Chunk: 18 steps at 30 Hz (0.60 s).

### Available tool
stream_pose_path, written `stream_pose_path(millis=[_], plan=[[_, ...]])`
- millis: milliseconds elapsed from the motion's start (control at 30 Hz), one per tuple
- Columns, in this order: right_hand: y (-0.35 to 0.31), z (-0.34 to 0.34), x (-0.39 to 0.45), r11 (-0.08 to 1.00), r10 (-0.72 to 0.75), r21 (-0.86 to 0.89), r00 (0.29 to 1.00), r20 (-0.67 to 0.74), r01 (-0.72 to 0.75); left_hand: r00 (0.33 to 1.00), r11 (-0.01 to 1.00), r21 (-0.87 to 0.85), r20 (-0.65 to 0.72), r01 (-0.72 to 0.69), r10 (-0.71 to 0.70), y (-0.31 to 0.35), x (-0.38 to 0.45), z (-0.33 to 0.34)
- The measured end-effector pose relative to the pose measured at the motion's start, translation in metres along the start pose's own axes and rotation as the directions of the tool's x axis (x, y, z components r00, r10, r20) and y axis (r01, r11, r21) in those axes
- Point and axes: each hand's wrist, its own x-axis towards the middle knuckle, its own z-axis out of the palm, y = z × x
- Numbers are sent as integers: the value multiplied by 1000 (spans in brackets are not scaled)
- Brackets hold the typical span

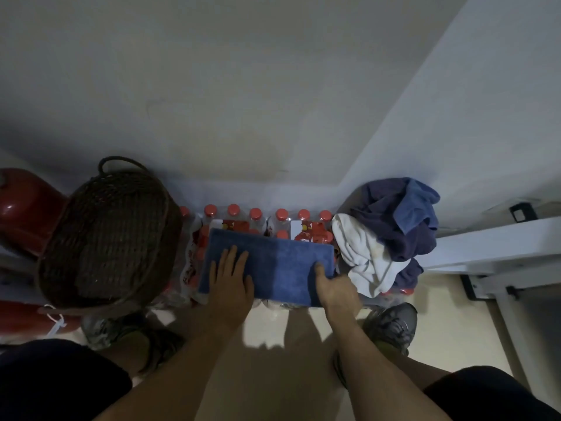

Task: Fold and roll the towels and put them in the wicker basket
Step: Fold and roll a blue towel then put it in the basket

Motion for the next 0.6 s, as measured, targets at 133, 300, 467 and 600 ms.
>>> stream_pose_path(millis=[133, 300, 467, 600], plan=[[-18, 2, 15, 999, -26, 24, 999, -30, 27, 997, 987, 158, 77, -17, 5, -5, -6, 9], [-21, 6, 17, 937, -194, 265, 970, -147, 228, 994, 976, 217, 105, -4, -20, -5, -4, 12], [-5, 1, 21, 916, -287, 234, 940, -182, 325, 993, 981, 194, 109, 21, -43, -2, -3, 14], [5, -8, 28, 950, -230, 175, 957, -175, 260, 985, 985, 163, 170, -50, 22, 4, -6, 13]])
